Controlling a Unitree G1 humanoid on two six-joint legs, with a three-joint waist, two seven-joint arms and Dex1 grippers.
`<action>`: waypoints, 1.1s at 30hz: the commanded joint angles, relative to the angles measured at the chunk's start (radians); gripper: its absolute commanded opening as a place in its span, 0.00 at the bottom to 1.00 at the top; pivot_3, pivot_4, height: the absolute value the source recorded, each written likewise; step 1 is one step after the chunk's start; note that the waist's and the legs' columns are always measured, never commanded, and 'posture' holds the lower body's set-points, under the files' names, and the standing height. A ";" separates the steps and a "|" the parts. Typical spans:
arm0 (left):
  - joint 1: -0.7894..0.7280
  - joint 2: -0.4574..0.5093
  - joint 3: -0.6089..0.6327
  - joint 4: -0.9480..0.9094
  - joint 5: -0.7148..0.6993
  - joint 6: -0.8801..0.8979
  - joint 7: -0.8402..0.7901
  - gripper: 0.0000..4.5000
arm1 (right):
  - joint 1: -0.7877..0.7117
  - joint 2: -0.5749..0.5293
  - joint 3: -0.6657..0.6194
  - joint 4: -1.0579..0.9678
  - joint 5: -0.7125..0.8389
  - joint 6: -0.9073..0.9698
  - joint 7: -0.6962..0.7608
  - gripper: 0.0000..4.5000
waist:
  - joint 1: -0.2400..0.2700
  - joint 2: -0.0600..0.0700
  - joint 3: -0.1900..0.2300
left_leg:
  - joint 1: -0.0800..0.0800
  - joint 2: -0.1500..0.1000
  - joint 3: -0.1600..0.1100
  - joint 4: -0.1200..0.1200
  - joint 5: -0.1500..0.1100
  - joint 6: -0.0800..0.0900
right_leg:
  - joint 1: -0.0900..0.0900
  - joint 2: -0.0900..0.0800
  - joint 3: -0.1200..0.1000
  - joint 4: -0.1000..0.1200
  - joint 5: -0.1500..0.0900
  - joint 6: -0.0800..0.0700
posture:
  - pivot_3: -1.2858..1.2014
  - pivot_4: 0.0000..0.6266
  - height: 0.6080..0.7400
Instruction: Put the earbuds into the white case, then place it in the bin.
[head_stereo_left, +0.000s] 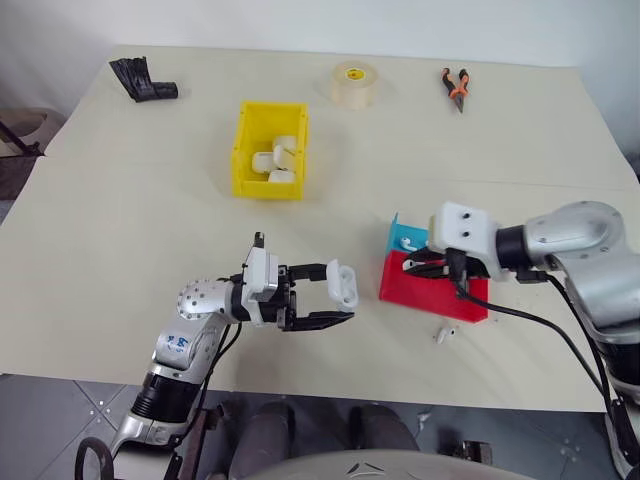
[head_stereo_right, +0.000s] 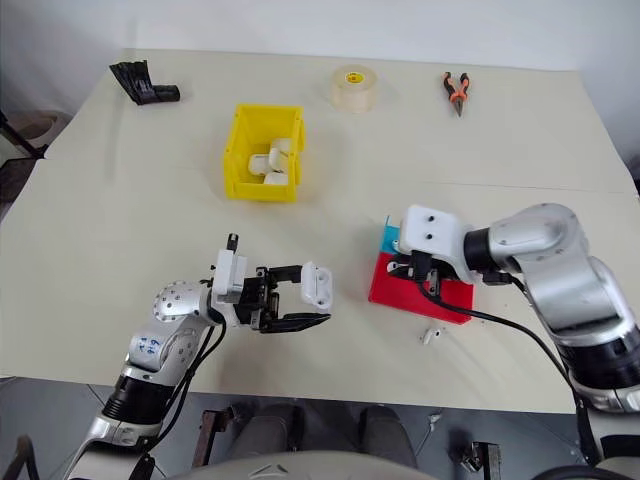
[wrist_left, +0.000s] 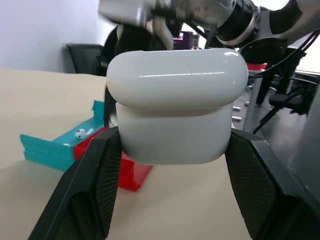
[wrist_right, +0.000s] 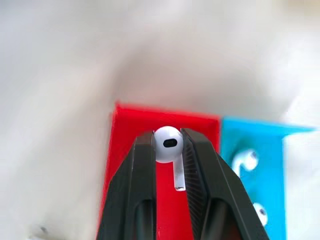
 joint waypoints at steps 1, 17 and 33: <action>-0.036 -0.003 0.015 0.009 -0.039 0.024 -0.018 0.61 | 0.049 0.089 -0.157 -0.075 0.147 0.085 -0.092 0.08 | 0.000 0.000 0.000 | 0.000 0.000 0.000 0.000 0.000 0.000 | 0.000 0.000 0.000 0.000 0.000 0.000 | 0.52 0.24 1.00; -0.135 0.021 0.031 -0.006 -0.143 0.268 -0.047 0.61 | 0.231 0.568 -0.315 -0.339 0.517 0.001 -0.545 0.08 | -0.006 0.000 0.000 | 0.000 -0.001 -0.001 0.000 0.001 0.000 | -0.001 0.000 0.001 0.004 0.000 0.000 | 0.52 0.24 1.00; -0.195 -0.004 0.050 -0.007 -0.156 0.313 -0.039 0.61 | 0.414 0.764 -0.156 -0.341 0.611 -0.232 -0.684 0.08 | -0.016 0.001 0.000 | 0.001 -0.002 -0.002 -0.001 0.002 0.000 | -0.002 0.000 0.002 0.006 0.000 0.000 | 0.52 0.24 1.00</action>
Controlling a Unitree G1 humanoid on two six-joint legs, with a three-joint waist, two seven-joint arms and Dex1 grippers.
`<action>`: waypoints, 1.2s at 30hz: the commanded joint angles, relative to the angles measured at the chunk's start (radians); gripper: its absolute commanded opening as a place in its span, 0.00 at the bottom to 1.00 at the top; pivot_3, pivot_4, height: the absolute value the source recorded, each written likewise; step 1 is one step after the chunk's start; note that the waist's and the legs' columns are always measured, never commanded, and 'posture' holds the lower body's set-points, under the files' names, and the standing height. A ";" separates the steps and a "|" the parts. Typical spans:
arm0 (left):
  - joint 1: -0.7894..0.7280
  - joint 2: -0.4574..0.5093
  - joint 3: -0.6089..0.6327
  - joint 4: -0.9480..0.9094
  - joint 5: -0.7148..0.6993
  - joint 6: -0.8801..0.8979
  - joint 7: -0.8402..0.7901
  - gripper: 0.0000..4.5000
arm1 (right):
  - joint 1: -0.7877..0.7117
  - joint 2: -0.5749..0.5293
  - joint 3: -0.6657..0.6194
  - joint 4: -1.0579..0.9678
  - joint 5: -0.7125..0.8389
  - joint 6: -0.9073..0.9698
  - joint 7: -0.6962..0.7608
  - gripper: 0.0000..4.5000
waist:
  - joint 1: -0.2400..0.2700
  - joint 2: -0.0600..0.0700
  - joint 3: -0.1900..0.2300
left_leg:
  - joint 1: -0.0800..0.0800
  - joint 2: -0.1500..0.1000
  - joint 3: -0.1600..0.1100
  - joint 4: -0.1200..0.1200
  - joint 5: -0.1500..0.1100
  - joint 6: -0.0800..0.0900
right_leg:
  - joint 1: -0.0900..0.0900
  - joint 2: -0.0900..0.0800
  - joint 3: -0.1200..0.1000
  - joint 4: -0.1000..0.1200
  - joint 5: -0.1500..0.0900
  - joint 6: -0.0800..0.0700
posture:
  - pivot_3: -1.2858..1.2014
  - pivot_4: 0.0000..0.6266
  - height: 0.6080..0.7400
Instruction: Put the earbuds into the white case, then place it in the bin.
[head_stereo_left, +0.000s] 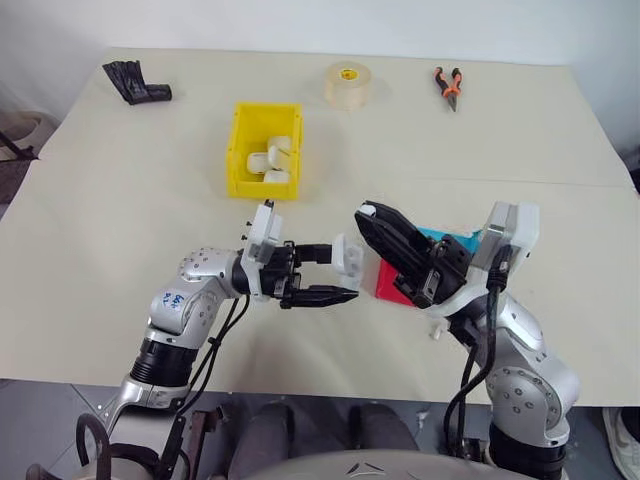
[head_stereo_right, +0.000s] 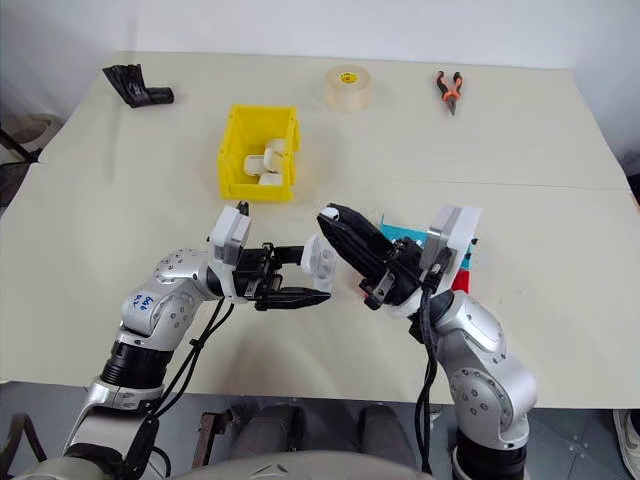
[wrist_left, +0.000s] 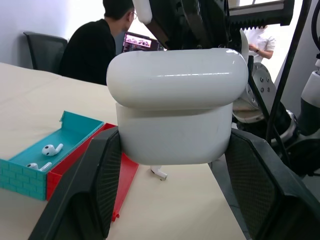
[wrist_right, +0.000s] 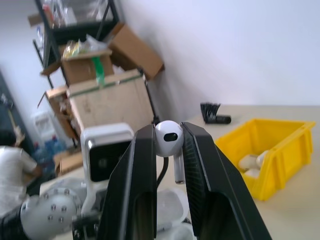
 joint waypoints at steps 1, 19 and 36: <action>-0.027 -0.016 0.018 -0.035 -0.029 -0.005 0.007 0.61 | 0.016 0.022 0.007 -0.012 0.062 -0.036 -0.031 0.08 | -0.004 0.000 0.000 | 0.000 0.000 0.000 0.000 0.000 0.000 | 0.000 0.000 0.000 0.000 0.000 0.000 | 0.52 0.24 1.00; -0.024 -0.029 0.043 -0.078 -0.054 0.017 0.048 0.61 | 0.017 0.058 0.055 0.070 0.212 -0.069 -0.096 0.08 | -0.014 0.000 0.000 | 0.000 0.000 0.000 0.000 0.000 0.000 | 0.000 0.000 0.000 0.000 0.000 0.000 | 0.52 0.24 1.00; -0.013 -0.044 0.055 -0.110 -0.078 0.037 0.086 0.61 | 0.008 0.050 0.066 0.106 0.248 -0.082 -0.099 0.08 | -0.014 0.000 0.000 | 0.000 0.000 0.000 0.000 0.000 0.000 | 0.000 0.000 0.001 0.000 0.000 0.000 | 0.52 0.24 1.00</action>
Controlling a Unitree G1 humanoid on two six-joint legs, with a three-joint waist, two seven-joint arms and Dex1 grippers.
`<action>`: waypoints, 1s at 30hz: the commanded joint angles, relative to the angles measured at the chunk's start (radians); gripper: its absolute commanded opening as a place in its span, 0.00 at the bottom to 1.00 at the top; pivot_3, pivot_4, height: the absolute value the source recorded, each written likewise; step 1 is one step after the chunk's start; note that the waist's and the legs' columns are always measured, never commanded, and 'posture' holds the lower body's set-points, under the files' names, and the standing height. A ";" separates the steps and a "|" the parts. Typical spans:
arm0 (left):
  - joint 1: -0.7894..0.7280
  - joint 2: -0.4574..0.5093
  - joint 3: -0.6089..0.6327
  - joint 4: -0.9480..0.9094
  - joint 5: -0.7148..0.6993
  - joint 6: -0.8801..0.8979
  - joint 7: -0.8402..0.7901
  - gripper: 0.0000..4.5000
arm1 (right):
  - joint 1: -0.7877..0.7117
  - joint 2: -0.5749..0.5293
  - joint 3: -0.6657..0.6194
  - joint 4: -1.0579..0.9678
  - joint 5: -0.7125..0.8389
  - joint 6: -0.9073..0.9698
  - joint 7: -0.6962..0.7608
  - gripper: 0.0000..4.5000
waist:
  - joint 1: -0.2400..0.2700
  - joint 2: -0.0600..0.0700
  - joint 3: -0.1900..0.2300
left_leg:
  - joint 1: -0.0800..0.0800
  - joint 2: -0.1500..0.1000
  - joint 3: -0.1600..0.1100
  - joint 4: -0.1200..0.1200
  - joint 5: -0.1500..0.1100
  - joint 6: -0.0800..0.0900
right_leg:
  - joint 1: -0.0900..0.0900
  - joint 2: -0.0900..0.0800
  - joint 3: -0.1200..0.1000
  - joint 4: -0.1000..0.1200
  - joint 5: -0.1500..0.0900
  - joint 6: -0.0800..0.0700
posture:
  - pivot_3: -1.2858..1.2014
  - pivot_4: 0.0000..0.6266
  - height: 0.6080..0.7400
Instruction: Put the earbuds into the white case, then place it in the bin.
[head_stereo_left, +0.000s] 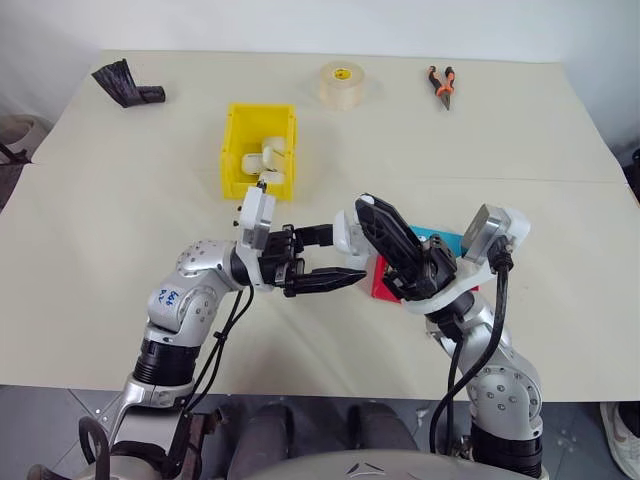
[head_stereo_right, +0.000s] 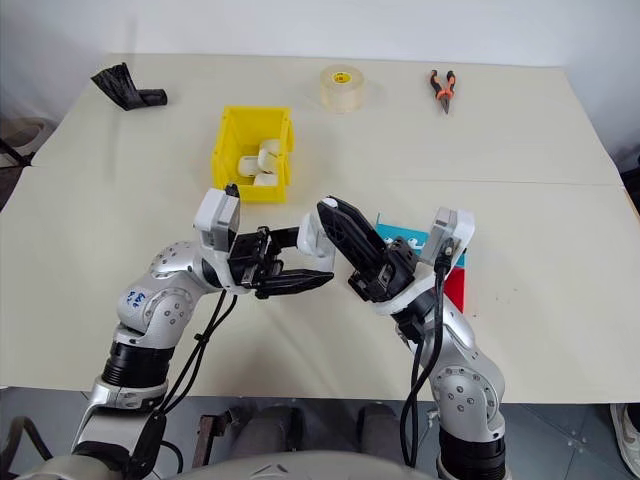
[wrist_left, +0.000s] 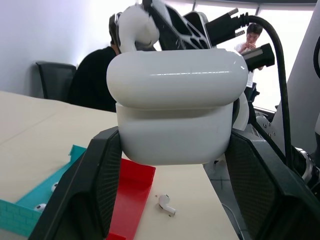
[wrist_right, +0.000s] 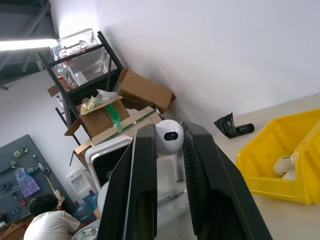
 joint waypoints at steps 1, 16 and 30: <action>0.002 -0.010 0.006 -0.036 -0.028 0.002 0.009 0.61 | -0.001 -0.001 0.004 -0.008 0.018 -0.020 -0.001 0.08 | 0.000 0.000 0.000 | 0.000 0.000 0.000 0.000 0.000 0.000 | 0.000 0.000 0.000 0.000 0.000 0.000 | 0.52 0.24 1.00; -0.001 -0.013 0.007 -0.040 -0.031 0.011 0.010 0.61 | 0.036 -0.084 0.070 0.015 -0.036 -0.012 0.072 0.08 | 0.000 0.000 0.000 | 0.000 0.000 0.000 0.000 0.000 0.000 | 0.000 0.000 0.000 0.000 0.000 0.000 | 0.52 0.24 1.00; -0.005 -0.024 0.015 -0.049 -0.035 0.009 0.017 0.61 | 0.042 -0.144 0.082 0.061 -0.056 -0.006 0.103 0.08 | 0.001 0.000 0.000 | 0.000 0.000 0.000 0.000 0.000 0.000 | 0.000 0.000 0.000 -0.001 0.000 0.000 | 0.52 0.24 1.00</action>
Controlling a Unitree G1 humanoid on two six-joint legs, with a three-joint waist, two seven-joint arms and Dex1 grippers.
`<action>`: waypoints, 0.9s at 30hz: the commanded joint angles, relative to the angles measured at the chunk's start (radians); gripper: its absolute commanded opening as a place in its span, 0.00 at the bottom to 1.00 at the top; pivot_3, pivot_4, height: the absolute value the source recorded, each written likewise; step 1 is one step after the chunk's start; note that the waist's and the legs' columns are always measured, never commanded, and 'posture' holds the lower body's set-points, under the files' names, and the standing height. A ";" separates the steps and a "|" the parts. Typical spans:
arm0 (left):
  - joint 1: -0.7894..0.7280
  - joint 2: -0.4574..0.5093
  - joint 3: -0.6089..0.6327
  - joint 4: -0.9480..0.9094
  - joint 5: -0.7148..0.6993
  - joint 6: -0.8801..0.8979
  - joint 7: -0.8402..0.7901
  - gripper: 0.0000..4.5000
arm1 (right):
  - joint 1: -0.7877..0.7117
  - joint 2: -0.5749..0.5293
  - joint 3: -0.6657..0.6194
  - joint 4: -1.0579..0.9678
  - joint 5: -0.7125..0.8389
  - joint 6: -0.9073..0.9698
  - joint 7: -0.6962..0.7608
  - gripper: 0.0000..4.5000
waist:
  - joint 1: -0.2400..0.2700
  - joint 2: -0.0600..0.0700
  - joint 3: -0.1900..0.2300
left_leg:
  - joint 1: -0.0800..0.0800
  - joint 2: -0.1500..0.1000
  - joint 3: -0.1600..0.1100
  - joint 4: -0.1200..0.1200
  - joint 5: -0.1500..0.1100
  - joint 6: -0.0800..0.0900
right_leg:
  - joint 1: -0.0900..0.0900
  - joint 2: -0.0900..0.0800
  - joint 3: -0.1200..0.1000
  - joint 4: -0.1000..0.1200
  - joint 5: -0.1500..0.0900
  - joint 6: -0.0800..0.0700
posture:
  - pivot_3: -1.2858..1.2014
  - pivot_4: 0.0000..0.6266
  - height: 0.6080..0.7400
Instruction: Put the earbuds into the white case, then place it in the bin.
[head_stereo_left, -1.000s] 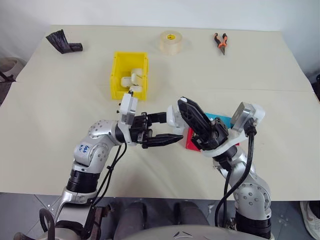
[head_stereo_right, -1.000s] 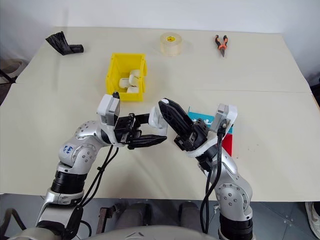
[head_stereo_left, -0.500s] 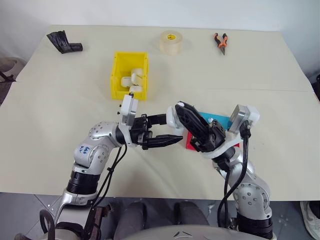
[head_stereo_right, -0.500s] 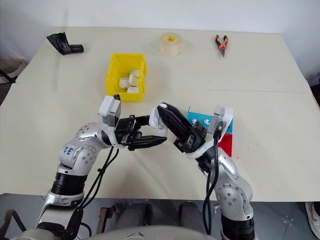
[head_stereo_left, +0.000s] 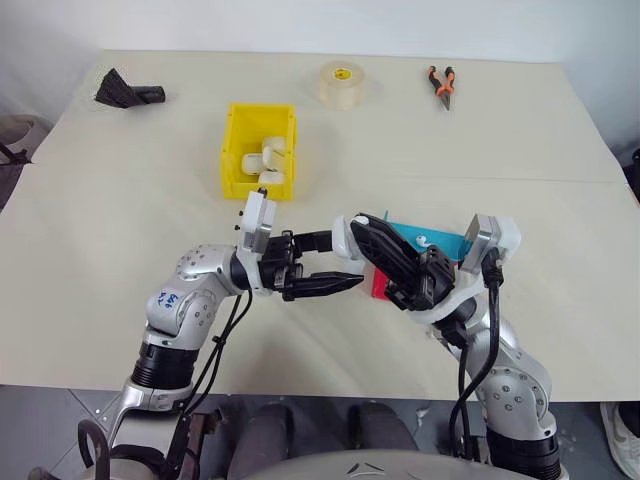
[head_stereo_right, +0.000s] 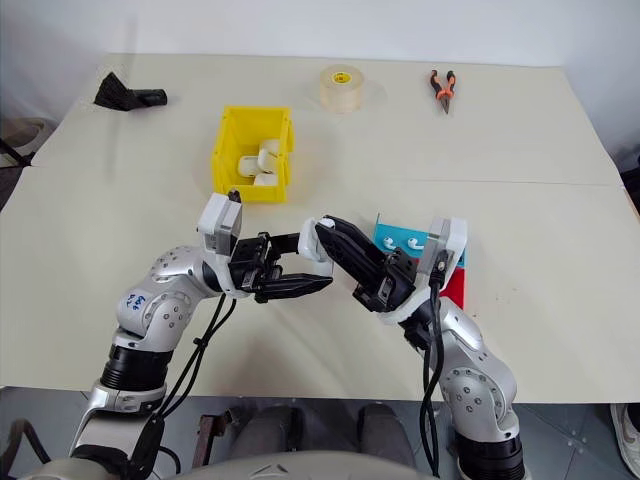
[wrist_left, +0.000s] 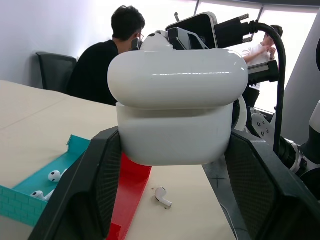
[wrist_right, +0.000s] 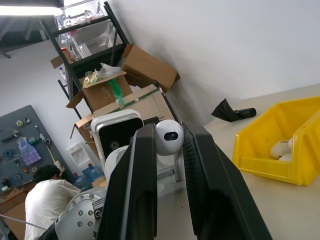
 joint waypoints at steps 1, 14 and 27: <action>-0.027 -0.023 0.017 -0.048 -0.038 -0.020 0.009 0.61 | 0.021 -0.022 0.039 0.033 -0.021 0.031 0.015 0.08 | 0.000 0.000 0.000 | 0.000 0.000 0.000 0.000 0.000 0.000 | 0.000 0.000 0.000 0.000 0.000 0.000 | 0.52 0.24 1.00; -0.034 -0.023 0.026 -0.040 -0.035 -0.034 0.014 0.61 | 0.035 -0.119 -0.038 0.046 0.045 0.048 0.058 0.08 | 0.001 0.000 0.000 | 0.000 0.000 0.000 0.000 0.000 0.000 | 0.001 0.000 0.000 -0.001 0.000 0.000 | 0.52 0.24 1.00; -0.032 -0.022 0.030 -0.034 -0.028 -0.047 0.016 0.61 | 0.028 -0.168 -0.091 0.011 0.144 0.062 0.072 0.08 | 0.002 0.000 0.000 | 0.000 0.000 0.000 0.000 0.000 0.000 | 0.001 0.000 0.000 -0.001 0.000 0.000 | 0.52 0.24 1.00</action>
